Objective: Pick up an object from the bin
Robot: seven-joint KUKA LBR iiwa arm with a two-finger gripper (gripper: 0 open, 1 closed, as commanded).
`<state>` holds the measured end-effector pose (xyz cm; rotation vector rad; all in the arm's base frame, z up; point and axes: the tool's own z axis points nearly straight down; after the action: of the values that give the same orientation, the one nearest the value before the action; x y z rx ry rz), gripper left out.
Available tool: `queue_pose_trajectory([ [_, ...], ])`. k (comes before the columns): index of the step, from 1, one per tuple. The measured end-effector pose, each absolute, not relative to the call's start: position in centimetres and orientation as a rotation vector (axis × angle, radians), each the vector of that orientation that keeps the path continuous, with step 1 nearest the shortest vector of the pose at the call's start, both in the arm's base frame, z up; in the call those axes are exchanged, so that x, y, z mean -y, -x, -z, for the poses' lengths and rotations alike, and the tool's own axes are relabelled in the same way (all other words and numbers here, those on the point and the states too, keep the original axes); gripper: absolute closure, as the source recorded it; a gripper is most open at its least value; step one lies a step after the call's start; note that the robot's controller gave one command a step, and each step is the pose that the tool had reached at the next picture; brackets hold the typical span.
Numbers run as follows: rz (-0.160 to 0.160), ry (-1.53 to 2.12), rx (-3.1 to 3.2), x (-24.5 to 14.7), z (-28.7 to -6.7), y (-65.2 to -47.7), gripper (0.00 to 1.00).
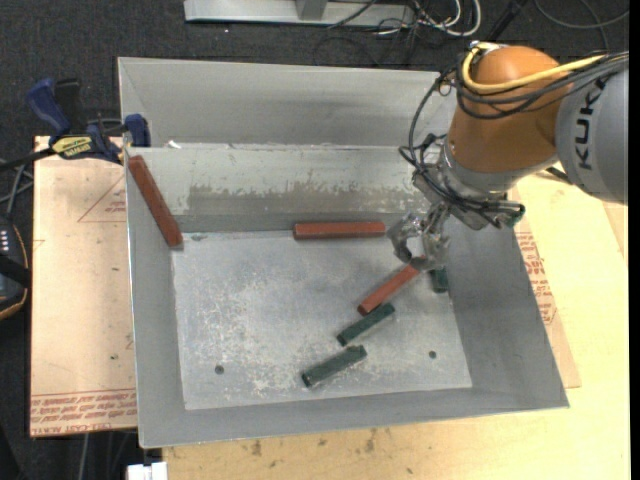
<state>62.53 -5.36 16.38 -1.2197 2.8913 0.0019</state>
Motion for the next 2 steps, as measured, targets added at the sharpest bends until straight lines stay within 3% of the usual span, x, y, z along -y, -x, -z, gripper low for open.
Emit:
queue_pose_trajectory([
  [1,-0.002,0.601,-3.082,5.6,-15.7,-60.2,0.0],
  [2,-0.003,0.391,-3.117,5.2,-15.0,-57.8,0.0],
])
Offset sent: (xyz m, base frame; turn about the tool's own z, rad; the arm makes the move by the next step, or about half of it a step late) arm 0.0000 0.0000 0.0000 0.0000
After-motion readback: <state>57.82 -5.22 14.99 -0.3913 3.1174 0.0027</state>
